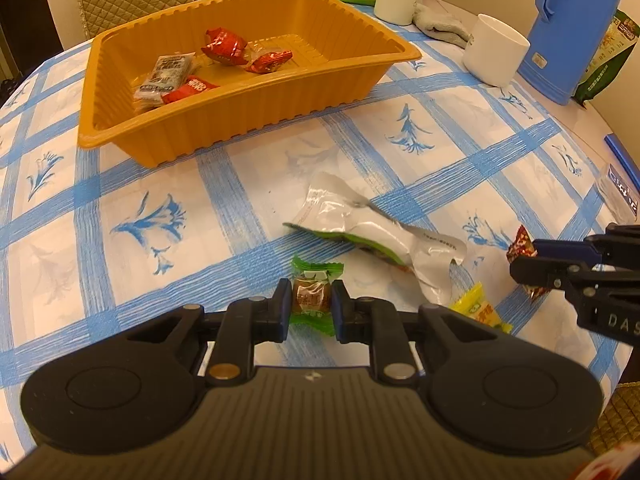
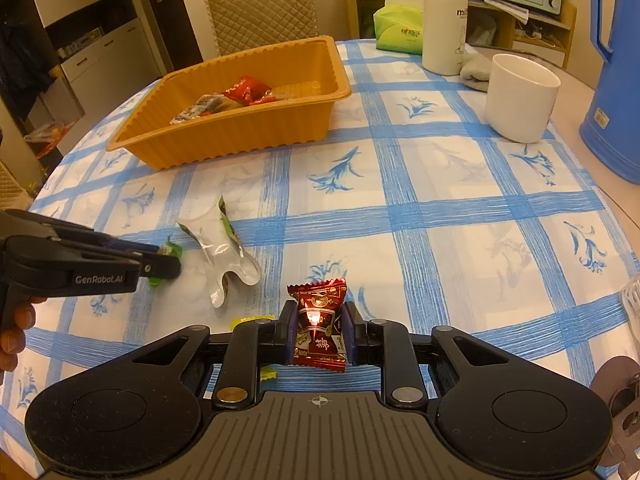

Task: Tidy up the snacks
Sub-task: 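Grasp the brown-red wrapped candy with the right tool while the left tool grasps the green candy, then carry the brown-red candy and green candy over the orange basket with both tools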

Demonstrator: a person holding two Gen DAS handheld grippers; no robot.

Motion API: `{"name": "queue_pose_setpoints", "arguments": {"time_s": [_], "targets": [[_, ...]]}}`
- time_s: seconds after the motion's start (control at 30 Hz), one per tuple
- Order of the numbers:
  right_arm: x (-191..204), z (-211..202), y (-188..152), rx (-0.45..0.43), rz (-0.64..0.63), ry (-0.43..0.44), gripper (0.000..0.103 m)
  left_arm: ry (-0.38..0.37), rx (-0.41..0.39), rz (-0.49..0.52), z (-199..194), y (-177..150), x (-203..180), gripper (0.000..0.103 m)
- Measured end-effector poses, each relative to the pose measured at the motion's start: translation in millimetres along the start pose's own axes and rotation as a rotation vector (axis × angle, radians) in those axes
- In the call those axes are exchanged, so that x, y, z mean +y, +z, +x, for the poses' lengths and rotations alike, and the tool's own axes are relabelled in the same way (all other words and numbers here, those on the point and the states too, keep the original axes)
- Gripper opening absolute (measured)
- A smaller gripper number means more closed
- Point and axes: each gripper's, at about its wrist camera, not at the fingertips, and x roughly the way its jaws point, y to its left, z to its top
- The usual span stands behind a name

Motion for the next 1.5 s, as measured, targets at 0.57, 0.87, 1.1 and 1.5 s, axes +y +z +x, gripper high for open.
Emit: {"name": "queue_pose_setpoints", "arguments": {"time_s": [0.57,0.87,1.1,1.5], "targets": [[2,-6,22,-0.029,0.027,0.073,0.024,-0.008,-0.097,-0.076,-53,4,22,0.018],[4,-6,59,-0.075,0.047,0.135,0.024,-0.001,-0.18,-0.086,-69,33,30,0.018],[8,0,99,-0.136,0.033,0.152,0.024,0.01,-0.23,-0.088,-66,69,38,0.018],[15,34,170,-0.2,0.003,0.153,0.024,0.03,-0.265,-0.076,-37,132,46,0.018]]}}
